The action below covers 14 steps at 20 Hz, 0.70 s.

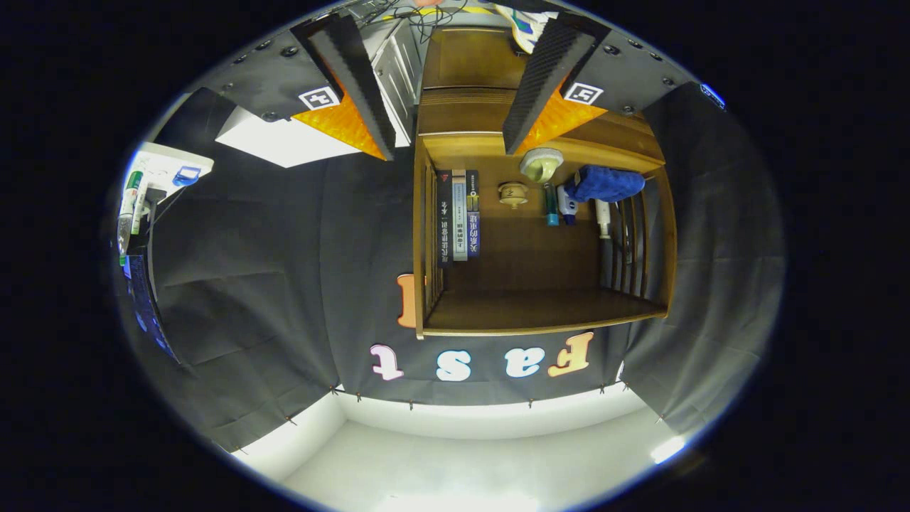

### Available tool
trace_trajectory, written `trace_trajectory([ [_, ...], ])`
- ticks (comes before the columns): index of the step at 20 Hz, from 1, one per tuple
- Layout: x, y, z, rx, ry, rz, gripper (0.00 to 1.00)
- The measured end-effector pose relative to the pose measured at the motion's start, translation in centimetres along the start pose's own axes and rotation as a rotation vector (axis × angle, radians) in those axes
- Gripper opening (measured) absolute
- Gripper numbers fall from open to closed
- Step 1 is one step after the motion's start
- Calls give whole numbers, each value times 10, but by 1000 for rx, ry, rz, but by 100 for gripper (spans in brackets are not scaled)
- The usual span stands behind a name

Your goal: Pull open the drawer, take out the items inside it, and place them on the countertop above the cabinet.

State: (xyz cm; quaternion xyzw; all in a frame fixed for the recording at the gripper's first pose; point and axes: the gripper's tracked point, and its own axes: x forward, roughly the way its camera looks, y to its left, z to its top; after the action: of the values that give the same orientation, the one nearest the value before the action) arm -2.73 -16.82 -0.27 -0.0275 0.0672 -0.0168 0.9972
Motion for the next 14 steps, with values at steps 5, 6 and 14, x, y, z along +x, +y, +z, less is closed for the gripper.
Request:
trace_trajectory([
  [5, -15, 21, 0, -15, -14, 29, 98],
  [6, -19, 26, 0, -16, -19, 42, 98],
  [14, -27, 71, 5, -35, -51, 119, 98],
])
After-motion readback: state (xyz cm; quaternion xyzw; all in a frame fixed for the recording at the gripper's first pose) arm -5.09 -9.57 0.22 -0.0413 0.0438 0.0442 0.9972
